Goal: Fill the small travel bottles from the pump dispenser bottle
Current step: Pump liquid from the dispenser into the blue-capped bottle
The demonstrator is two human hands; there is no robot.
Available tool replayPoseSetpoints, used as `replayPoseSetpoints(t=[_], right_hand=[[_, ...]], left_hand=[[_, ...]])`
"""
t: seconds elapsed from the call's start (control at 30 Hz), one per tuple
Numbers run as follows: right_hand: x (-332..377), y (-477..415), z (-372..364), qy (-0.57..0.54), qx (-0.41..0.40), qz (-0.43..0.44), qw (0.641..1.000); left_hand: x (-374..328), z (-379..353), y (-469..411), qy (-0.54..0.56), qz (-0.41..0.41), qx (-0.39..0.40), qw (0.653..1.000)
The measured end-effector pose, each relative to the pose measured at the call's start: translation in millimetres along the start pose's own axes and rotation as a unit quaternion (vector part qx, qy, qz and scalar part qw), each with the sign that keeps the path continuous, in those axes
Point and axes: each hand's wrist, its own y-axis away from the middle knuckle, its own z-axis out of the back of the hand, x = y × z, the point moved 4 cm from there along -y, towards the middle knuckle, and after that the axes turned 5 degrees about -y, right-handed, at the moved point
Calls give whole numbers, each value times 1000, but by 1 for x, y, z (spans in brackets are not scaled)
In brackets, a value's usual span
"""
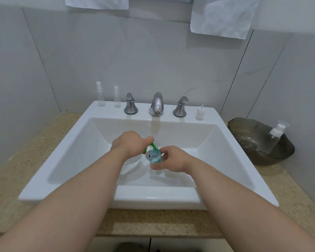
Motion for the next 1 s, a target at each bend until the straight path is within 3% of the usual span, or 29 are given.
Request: replayPoseSetpoints(t=[1.0], right_hand=[[-1, 0, 0, 25, 3, -37, 999]], left_hand=[[2, -1, 5, 9, -3, 10, 1000]])
